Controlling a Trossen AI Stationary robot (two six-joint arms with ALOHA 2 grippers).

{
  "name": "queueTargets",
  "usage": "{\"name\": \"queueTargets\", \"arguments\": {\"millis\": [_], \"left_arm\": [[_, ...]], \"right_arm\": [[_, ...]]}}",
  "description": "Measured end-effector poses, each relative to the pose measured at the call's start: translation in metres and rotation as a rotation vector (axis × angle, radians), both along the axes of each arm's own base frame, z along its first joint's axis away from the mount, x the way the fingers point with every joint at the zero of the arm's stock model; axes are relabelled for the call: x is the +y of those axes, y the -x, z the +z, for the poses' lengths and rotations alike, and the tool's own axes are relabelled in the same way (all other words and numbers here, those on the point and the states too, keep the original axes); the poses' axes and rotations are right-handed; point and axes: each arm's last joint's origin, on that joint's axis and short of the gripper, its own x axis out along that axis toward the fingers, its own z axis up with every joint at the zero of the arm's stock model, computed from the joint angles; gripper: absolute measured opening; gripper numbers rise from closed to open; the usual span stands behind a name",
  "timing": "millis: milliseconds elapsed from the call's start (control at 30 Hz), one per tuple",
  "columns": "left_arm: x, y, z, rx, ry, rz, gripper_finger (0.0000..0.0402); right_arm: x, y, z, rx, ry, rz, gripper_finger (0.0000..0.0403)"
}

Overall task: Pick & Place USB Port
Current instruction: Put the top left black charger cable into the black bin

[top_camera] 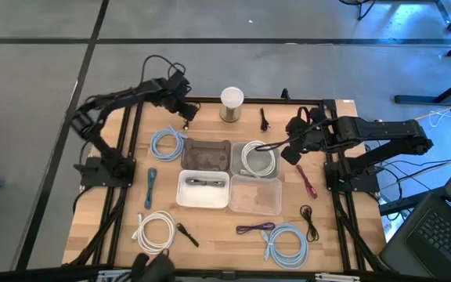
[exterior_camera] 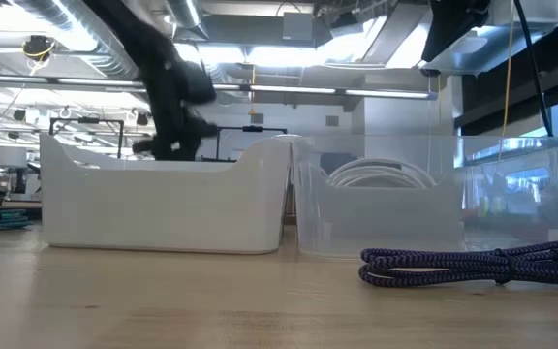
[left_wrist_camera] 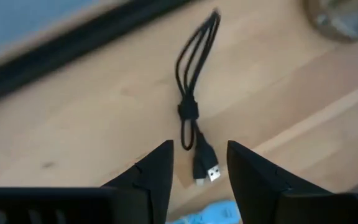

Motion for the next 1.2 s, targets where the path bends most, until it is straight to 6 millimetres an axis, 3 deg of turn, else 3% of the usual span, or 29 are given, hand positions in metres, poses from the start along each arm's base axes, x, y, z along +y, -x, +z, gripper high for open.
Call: {"name": "queueTargets", "arguments": {"millis": [233,533,1033,1200], "left_arm": [[0.019,-0.009,-0.049,0.013,0.115,-0.016,0.0199],[0.03,-0.009,-0.071,0.039,0.125,0.002,0.0241],[0.036,-0.011,-0.073,0.02,0.069,0.025,0.023],[0.035,-0.012,-0.074,0.043,0.054,0.033,0.0163]], "right_arm": [[0.0,0.0,0.0,0.001,0.0,0.0,0.0056],[0.0,0.0,0.0,0.001,0.0,-0.001,0.0056],[0.0,0.0,0.0,-0.001,-0.002,-0.001,0.0056],[0.0,0.0,0.0,-0.001,-0.002,-0.001,0.0056]]}}
